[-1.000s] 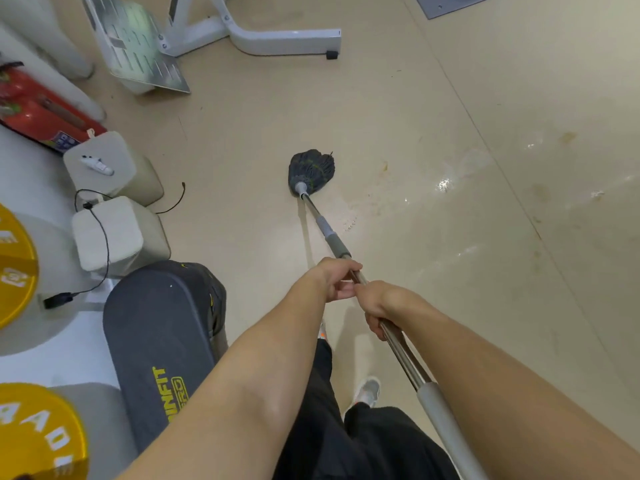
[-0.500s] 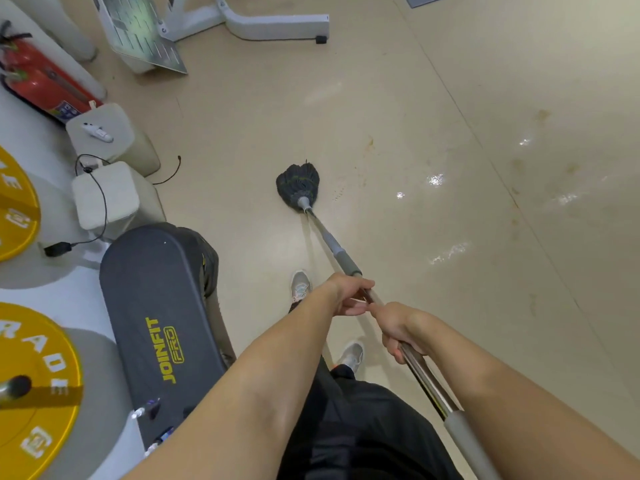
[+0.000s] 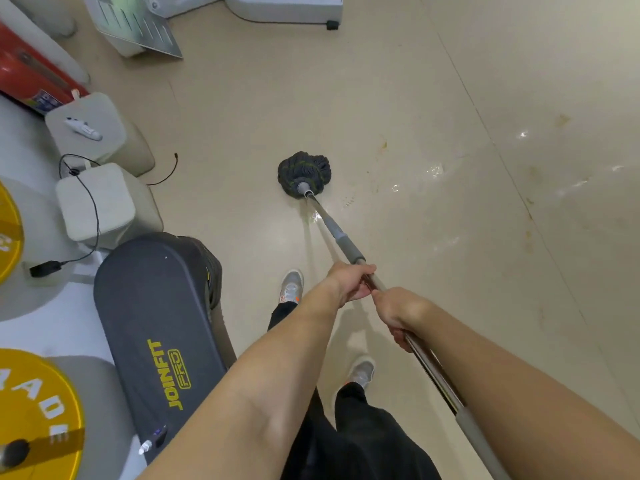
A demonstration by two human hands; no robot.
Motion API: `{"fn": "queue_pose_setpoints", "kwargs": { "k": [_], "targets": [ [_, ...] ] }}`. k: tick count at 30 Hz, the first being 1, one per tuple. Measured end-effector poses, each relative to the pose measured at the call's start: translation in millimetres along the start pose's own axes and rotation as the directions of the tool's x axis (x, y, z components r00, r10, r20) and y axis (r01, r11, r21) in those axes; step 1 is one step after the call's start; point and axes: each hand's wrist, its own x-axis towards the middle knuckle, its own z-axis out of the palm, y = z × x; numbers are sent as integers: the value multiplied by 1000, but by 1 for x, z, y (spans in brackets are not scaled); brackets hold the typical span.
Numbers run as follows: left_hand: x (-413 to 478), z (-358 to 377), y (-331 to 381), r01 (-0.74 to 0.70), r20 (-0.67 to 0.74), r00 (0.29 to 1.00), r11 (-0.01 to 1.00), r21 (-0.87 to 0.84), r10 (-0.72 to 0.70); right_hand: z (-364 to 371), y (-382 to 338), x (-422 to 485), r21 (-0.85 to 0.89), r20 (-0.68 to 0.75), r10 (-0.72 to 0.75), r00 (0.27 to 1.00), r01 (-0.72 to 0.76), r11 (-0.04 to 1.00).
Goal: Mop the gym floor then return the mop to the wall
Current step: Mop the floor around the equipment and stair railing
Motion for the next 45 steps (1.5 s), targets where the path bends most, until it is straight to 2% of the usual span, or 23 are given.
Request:
{"fn": "queue_pose_setpoints", "kwargs": {
  "k": [2, 5, 10, 12, 16, 19, 26, 35, 41, 45],
  "targets": [
    [22, -24, 44, -35, -34, 999, 999, -39, 34, -25, -51, 10, 12, -69, -5, 998, 6, 1000],
    [56, -62, 124, -98, -103, 990, 994, -50, 93, -70, -132, 34, 4, -93, -58, 994, 59, 998],
    [103, -119, 232, -168, -153, 974, 986, 18, 169, -125, -252, 60, -230, -91, -164, 982, 140, 963],
    [113, -135, 259, -190, -180, 964, 981, 41, 194, -138, -284, 66, -336, -92, -179, 980, 138, 932],
    [112, -151, 279, -190, -175, 964, 979, 78, 201, -145, -306, 76, -392, -93, -191, 977, 140, 909],
    [98, -148, 266, -178, -155, 970, 980, 91, 190, -136, -292, 72, -315, -107, -212, 971, 169, 934],
    [41, -123, 188, -155, -113, 979, 981, 119, 169, -83, -220, 41, -349, -39, -171, 985, 147, 925],
    [-38, -74, -7, -23, -84, 996, 993, 113, 32, 47, -50, 0, -336, 76, -142, 987, 159, 928],
    [-71, -32, -124, 88, -41, 996, 988, 124, -84, 119, 65, -19, -124, 119, -101, 988, 115, 986],
    [-66, -3, -152, 43, -54, 998, 999, 27, -41, 126, 107, -25, 83, 154, -173, 973, 162, 983]
  ]
}}
